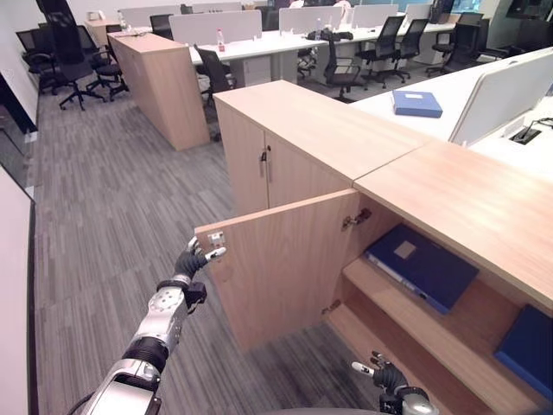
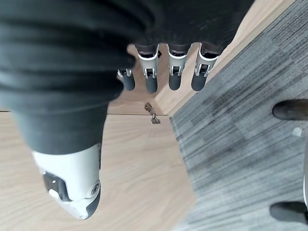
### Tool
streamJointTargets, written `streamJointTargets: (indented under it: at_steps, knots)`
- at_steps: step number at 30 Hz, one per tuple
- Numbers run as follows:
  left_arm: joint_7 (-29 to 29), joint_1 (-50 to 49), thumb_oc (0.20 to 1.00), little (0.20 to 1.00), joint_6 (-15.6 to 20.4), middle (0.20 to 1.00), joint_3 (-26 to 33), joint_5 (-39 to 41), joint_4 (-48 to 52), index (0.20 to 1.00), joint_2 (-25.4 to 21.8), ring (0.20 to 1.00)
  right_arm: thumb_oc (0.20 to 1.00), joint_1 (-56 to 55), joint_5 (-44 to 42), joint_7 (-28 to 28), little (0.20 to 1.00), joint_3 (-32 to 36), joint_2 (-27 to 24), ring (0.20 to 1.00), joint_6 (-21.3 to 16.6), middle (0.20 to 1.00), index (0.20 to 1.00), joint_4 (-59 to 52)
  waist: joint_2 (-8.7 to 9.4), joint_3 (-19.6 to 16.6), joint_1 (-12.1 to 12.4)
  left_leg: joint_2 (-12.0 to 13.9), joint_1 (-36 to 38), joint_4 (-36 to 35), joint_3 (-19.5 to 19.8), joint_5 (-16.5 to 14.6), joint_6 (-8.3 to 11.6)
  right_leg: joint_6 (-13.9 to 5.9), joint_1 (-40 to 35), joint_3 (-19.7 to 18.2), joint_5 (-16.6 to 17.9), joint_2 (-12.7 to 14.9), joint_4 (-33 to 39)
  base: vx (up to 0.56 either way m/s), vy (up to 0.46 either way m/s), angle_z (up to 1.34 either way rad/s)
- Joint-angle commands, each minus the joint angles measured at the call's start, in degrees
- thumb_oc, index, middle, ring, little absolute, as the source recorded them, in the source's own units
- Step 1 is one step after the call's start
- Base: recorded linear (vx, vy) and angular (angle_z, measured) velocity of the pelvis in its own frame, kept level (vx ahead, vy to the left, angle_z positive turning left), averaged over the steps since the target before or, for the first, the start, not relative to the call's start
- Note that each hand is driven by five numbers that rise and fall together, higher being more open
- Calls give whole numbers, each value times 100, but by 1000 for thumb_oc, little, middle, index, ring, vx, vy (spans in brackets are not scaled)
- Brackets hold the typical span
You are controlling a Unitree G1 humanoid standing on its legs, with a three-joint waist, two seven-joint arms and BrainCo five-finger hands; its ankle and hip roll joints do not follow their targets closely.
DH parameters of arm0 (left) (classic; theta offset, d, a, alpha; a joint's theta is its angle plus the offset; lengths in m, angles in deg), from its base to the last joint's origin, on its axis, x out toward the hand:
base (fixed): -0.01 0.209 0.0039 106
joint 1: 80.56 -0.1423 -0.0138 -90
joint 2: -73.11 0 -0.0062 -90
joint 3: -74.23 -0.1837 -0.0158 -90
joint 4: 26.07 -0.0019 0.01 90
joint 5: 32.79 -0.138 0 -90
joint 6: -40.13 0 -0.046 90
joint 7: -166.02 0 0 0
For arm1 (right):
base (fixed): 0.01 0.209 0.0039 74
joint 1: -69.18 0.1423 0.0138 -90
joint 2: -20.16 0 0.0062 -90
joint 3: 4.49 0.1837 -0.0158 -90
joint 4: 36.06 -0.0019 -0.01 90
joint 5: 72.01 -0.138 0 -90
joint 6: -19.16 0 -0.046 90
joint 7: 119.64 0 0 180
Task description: Put the empty folder in the office cabinet
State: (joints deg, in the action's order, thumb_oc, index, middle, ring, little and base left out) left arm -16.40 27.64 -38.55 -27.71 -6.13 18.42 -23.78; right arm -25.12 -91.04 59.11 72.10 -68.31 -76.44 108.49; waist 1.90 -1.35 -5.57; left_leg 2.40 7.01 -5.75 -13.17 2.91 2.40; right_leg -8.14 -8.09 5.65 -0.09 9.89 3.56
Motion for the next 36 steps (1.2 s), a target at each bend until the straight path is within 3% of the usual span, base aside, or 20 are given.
streamJointTargets:
  at_steps: [1,9,18,21,23,26,27,29,30,32,36]
  knots:
    - [-346,702,1000,1000,148,1000,-229,-50,-189,1000,166,1000,1000,476,85,-23,1000,-61,-40,1000,-65,1000,1000,231,-138,181,64,114,424,75,382,-718,249,-304,240,517,134,94,-349,-31,22,2]
    - [-836,-110,1000,1000,31,1000,-727,-98,685,1000,351,1000,1000,533,81,-59,1000,53,-4,1000,-39,1000,1000,202,-119,267,171,69,399,75,402,-728,188,-318,263,539,151,151,-422,-27,29,1]
    - [-1690,-1127,1000,1000,-176,1000,-964,481,2341,1000,-189,1000,1000,340,14,-154,1000,330,4,1000,-9,1000,1000,-8,-128,407,229,-66,255,78,334,-739,90,-429,542,449,286,318,-530,-54,51,-4]
    - [-1858,-1172,1000,1000,-212,1000,-929,691,2830,1000,-497,1000,1000,631,8,-138,1000,349,23,1000,24,1000,1000,3,-181,687,239,-35,-32,129,-18,-664,35,-610,1180,486,610,463,-1036,-288,9,-31]
    - [-2014,-1290,1000,1000,-271,1000,-903,791,3120,1000,-790,1000,1000,683,5,-153,1000,366,12,1000,32,1000,1000,-99,-325,797,309,59,-146,176,-239,-571,11,-597,1316,893,514,643,-1484,-196,67,-98]
    - [-2219,-1651,1000,1000,-381,1000,-779,890,3511,1000,-1214,1000,1000,771,73,-157,1000,334,39,1000,38,1000,1000,-13,-494,799,507,132,-177,227,-613,-551,-47,-347,1146,1874,49,945,-2109,-129,71,-105]
    - [-2302,-1781,1000,1000,-423,1000,-720,947,3646,1000,-1318,1000,1000,793,80,-155,1000,324,50,1000,30,1000,1000,-15,-487,774,552,131,-183,238,-718,-558,-45,-313,1048,2046,-43,972,-2110,-66,16,-65]
    - [-2415,-1917,1000,1000,-462,1000,-689,941,3675,1000,-1436,1000,1000,817,87,-163,1000,293,82,1000,32,1000,1000,15,-459,731,595,134,-192,270,-878,-561,-40,-303,922,2201,-67,958,-2002,-25,-43,-66]
    - [-2537,-2181,1000,1000,-486,1000,-603,985,3796,1000,-1505,1000,1000,867,95,-162,1000,279,91,1000,32,1000,1000,120,-434,641,685,82,-113,301,-1002,-681,-24,-402,663,2198,-163,892,-1567,28,-94,-67]
    - [-2594,-2318,1000,1000,-486,1000,-545,1026,3791,1000,-1442,1000,1000,879,104,-178,1000,239,77,1000,30,1000,1000,198,-456,546,700,73,-113,341,-1123,-673,4,-398,527,2058,-169,755,-1092,83,-114,-92]
    - [-2465,-2407,1000,1000,-439,1000,-452,1036,3675,1000,-1122,1000,1000,1015,183,-167,1000,165,-68,1000,50,1000,1000,234,-661,540,602,180,-31,438,-1299,-640,101,-349,440,1746,-161,510,-742,23,-103,-91]
